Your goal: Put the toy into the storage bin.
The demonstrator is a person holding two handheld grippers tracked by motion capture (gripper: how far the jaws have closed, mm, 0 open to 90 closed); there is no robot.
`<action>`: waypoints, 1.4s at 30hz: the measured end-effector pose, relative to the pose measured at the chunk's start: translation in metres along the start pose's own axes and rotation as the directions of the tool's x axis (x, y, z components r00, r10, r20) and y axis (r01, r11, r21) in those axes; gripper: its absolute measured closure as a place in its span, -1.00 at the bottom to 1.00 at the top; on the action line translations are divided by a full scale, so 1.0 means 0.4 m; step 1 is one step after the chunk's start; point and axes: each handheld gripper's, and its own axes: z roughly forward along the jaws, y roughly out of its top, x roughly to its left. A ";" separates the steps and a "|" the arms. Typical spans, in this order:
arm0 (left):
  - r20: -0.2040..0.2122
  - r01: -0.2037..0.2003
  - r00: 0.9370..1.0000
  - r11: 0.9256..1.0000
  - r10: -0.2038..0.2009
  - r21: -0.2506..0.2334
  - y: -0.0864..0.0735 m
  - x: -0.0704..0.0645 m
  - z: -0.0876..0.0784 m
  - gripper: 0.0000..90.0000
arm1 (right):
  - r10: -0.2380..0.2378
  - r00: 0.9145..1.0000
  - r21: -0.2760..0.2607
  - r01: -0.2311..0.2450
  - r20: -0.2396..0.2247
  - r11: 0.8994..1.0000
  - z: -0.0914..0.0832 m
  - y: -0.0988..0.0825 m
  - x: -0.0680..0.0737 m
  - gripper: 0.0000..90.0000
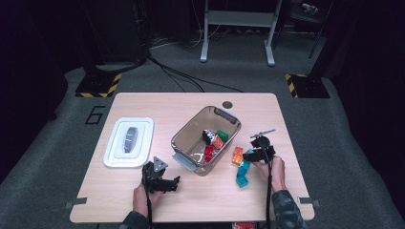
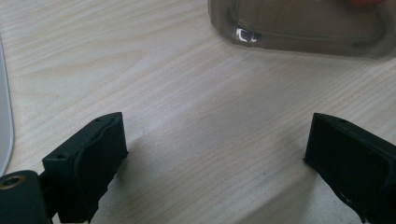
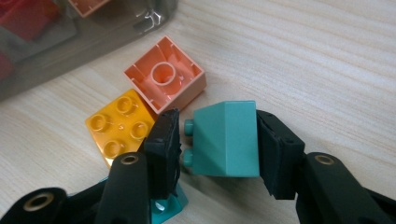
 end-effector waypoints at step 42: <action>0.002 0.001 1.000 1.000 -0.001 -0.001 0.000 0.000 0.000 -0.88 | 0.028 0.999 -0.124 -0.033 -0.043 0.992 -0.064 0.009 -0.025 0.52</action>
